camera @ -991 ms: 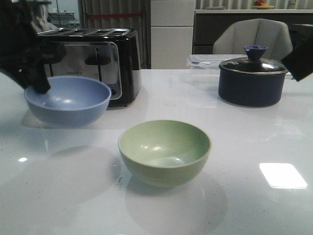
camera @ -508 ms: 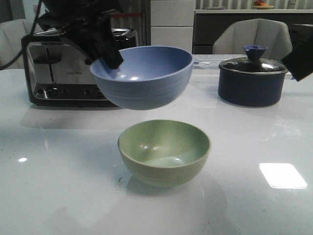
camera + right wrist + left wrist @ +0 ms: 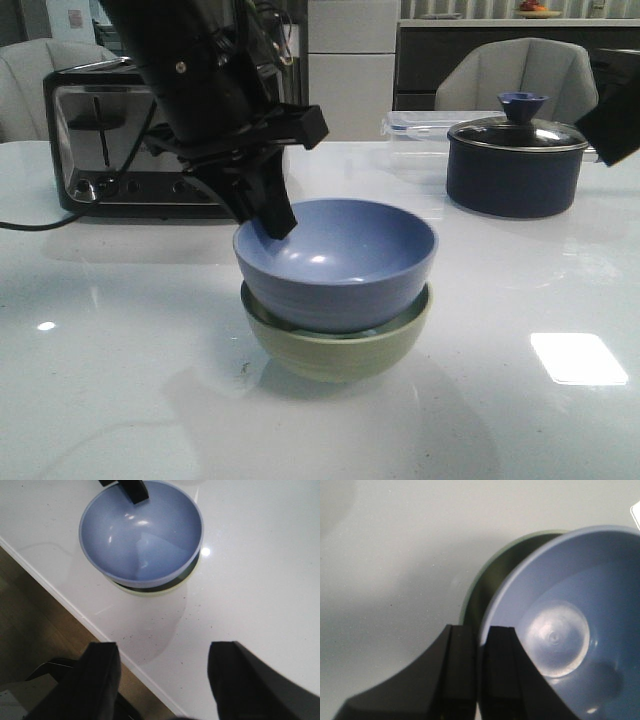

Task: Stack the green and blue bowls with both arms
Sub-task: 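Lift the blue bowl with the left gripper and lower it into the green bowl, then open the left gripper and raise it away from the stacked bowls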

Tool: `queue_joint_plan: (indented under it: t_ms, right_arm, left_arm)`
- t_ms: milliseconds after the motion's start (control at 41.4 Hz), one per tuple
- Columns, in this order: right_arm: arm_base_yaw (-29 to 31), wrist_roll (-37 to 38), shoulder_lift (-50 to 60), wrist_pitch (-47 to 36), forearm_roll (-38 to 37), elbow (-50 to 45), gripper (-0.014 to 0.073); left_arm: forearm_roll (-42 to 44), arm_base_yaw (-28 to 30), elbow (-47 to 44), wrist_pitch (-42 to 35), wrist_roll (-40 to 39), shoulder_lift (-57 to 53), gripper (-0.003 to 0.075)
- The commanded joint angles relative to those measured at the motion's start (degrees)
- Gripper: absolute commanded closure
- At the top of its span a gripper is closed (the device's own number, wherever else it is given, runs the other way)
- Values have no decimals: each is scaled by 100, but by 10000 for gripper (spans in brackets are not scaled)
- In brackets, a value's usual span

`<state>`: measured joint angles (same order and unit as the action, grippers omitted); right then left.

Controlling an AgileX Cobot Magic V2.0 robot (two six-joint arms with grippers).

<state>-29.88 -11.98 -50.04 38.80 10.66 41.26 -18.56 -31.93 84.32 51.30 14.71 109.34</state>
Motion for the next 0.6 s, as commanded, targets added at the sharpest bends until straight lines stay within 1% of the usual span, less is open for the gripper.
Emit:
queue_joint_plan:
  t_ms: [0,48,121,266,338,483,580]
  right_arm:
    - [-8,-28,37,-339,1,162,97]
    - [-8,-28,37,-339,1,162,97]
    - [-8,-28,37,-339,1,162,97]
    - [-8,-28,37,-339,1,162,97]
    - [-8,-28,37,-339,1,162,97]
    - [-8,-34,39,-339,-13,162,97]
    - [-8,-173,39,-631,-367,162,97]
  left_arm:
    - [-175,-30,209,-276,-9,-181,622]
    - [-186,-30,209,-319,-9,-133,610]
    - [-186,-30,209,-346,-9,-94,559]
    - [-186,-30,215,-348,3,-105,368]
    - [-186,-30,215,-321,3,-161,316]
    - [-44,-30,215,-312,3,-491,316]
    - [113,-30,215,-279,3,-834,316]
